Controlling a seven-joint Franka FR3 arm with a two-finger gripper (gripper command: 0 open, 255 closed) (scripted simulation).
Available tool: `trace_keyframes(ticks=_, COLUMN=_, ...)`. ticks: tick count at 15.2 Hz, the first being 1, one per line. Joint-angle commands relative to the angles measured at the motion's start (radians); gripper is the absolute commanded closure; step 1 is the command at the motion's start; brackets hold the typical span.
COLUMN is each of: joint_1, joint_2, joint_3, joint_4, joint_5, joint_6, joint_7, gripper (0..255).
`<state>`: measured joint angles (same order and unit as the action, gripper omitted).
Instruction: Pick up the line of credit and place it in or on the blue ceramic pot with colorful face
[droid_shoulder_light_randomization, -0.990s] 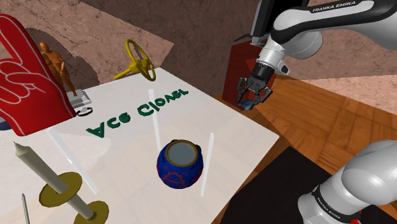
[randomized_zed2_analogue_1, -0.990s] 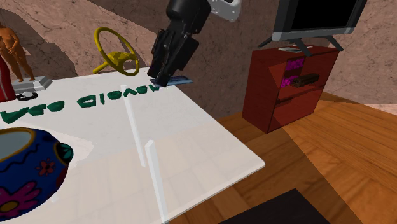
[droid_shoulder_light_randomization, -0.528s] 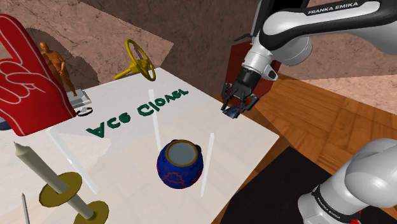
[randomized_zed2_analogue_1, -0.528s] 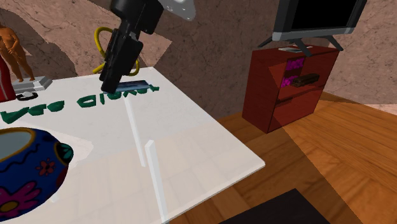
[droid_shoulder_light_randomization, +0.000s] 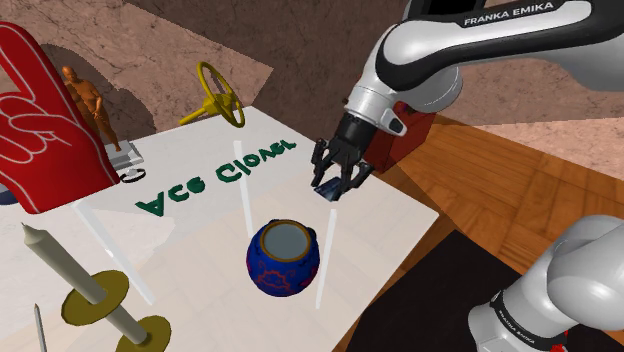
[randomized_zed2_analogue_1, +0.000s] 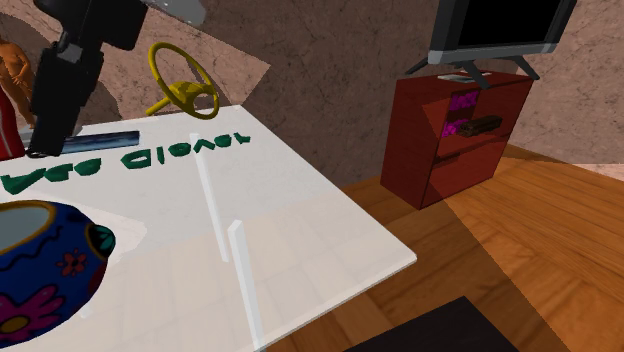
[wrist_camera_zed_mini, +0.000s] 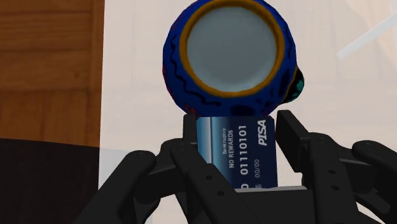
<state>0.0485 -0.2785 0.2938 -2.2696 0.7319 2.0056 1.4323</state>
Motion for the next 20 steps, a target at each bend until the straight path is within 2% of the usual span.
trace_keyframes(ticks=1, joint_1=0.016, joint_2=0.025, joint_3=0.031, joint_4=0.028, joint_5=0.004, joint_6=0.026, joint_7=0.041, gripper=255)
trace_keyframes(ticks=6, joint_1=0.061, joint_2=0.114, joint_3=0.118, joint_4=0.115, joint_5=-0.008, joint_6=0.107, joint_7=0.156, gripper=255)
trace_keyframes(ticks=10, joint_1=0.096, joint_2=0.205, joint_3=0.182, joint_4=0.202, joint_5=-0.049, joint_6=0.170, joint_7=0.259, gripper=255)
trace_keyframes(ticks=20, joint_1=0.108, joint_2=0.258, joint_3=0.193, joint_4=0.127, joint_5=-0.017, joint_6=0.285, joint_7=0.191, gripper=255)
